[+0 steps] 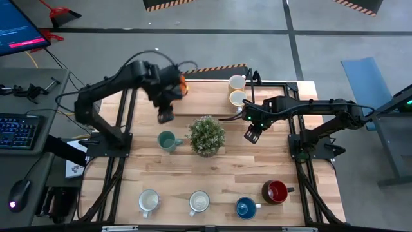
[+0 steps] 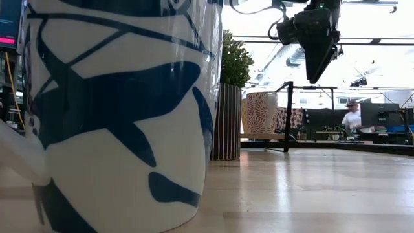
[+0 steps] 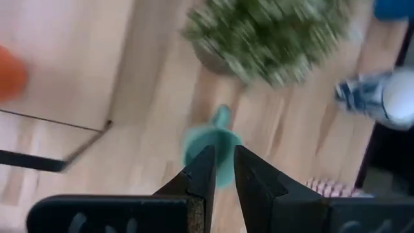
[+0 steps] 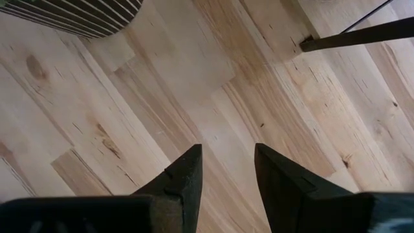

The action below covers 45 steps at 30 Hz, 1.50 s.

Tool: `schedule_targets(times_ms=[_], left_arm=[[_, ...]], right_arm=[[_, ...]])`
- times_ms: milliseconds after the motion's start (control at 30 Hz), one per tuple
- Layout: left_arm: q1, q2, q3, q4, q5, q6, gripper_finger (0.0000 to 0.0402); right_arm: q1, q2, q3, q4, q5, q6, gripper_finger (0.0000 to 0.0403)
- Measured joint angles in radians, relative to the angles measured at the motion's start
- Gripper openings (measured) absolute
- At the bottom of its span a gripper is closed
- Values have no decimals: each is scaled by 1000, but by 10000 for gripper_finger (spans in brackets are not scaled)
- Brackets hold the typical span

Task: Place coffee mugs
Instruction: Put the green mug on the shelf

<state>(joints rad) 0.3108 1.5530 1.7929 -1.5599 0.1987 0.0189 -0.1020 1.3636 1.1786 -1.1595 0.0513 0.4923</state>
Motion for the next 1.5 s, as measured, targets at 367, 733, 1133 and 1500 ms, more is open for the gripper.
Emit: schedule_targets(times_ms=[367,733,1133,1500], left_arm=[[-238,-199,-471,286,-7,-205,47],[-395,-211,-689,449,-90,-332,47],[-479,-210,-764,550,-261,-341,47],[-501,-211,-831,614,-288,-384,47]], right_arm=[[0,0,0,5,1,-1,119],[0,0,0,6,1,-3,119],[0,0,0,6,1,0,119],[0,0,0,5,1,4,119]])
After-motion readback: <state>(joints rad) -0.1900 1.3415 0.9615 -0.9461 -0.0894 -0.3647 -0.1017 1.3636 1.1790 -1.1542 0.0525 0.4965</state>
